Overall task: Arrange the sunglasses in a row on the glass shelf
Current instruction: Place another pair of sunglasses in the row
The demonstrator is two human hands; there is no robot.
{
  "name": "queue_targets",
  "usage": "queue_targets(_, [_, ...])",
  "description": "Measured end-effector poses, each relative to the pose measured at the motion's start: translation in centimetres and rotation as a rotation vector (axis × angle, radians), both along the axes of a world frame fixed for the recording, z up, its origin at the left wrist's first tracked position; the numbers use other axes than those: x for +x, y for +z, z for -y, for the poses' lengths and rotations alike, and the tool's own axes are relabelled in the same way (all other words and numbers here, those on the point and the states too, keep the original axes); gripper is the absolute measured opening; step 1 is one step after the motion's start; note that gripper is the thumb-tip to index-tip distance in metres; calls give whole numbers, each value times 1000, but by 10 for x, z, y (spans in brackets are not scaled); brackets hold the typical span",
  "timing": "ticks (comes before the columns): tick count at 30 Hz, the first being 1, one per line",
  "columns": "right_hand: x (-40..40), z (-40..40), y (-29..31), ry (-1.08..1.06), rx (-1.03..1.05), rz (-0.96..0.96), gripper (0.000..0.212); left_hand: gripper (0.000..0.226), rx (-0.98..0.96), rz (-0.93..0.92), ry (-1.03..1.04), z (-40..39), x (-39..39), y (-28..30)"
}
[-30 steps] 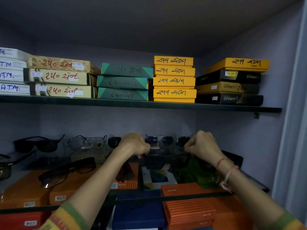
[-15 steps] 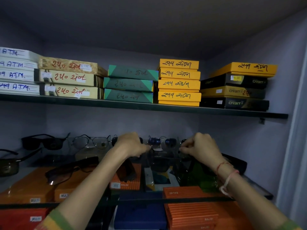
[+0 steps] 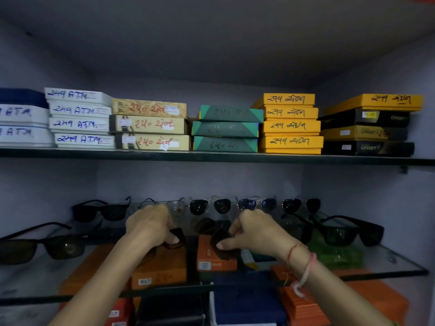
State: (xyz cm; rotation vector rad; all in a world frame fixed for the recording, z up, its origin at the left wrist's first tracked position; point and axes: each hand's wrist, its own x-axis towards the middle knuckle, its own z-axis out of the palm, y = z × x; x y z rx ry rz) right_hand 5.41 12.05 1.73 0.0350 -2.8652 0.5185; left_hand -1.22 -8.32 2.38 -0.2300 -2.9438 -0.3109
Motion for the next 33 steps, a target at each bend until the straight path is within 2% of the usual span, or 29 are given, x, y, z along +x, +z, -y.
queue_targets(4, [-3,14,0,-40,-96,15,25,42,74,-13,-18,20,-6,-5])
queue_targets(11, [-6,28,1,-38,-174,-100,16,35,86,-83,-27,45,-25,-4])
queue_targets(14, [-5,32,1,-4,-123,-171,18,34,234,-219,-196,48,-25,-7])
queue_targets(17, [-4,33,5,26,-124,-263,19,34,366,-107,-384,45,-21,-5])
queue_targets(19, [-6,33,7,46,-133,-308,19,24,345,-75,-423,43,-19,-2])
queue_targets(22, [-7,32,11,95,-157,-292,19,14,326,-140,-428,41,-18,1])
queue_targets(26, [-8,22,23,114,-301,-173,25,17,305,-216,-426,34,-14,7])
queue_targets(28, [-12,13,28,77,-283,-142,22,18,291,-225,-425,28,-13,8])
queue_targets(33, [-19,-1,30,-13,-203,-247,7,18,272,-206,-425,13,-12,9])
